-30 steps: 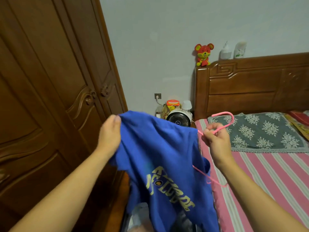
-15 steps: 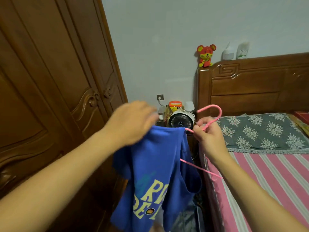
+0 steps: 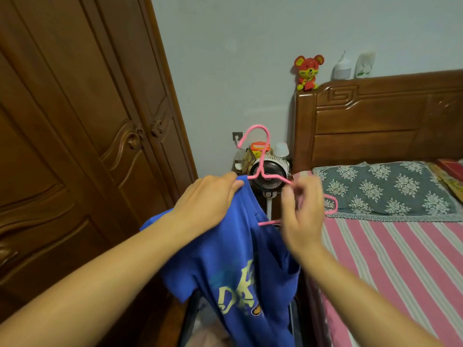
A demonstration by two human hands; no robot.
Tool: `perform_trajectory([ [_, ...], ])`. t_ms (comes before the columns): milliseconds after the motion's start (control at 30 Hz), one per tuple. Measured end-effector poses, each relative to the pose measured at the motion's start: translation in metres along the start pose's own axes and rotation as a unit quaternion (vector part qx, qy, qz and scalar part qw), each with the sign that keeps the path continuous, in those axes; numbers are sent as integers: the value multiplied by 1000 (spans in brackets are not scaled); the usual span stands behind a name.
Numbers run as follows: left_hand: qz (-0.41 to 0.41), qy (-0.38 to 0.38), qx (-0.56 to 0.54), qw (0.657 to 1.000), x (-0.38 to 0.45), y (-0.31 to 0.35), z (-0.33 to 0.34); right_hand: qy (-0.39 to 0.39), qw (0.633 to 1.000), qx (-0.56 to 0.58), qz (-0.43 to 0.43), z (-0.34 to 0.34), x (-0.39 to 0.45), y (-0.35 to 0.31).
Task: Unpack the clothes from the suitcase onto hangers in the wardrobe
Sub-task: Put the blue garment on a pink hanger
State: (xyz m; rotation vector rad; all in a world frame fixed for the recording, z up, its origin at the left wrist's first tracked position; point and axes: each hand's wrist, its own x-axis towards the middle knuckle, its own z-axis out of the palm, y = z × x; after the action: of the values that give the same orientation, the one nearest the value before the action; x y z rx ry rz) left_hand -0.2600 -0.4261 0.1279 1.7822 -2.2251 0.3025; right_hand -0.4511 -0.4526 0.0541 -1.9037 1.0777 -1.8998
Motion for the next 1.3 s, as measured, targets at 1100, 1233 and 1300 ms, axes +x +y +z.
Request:
perform_trajectory([
  [1100,-29,10,44,999,-44,-75,-19,-373,915,-130,-84,27,56,32],
  [1233,-80,13,57,995,-82,-113,-25,-300,948,-72,-77,10,63,42],
  [1300,-60,12,24,998,-73,-99,-19,-312,943,-44,-106,19,61,29],
])
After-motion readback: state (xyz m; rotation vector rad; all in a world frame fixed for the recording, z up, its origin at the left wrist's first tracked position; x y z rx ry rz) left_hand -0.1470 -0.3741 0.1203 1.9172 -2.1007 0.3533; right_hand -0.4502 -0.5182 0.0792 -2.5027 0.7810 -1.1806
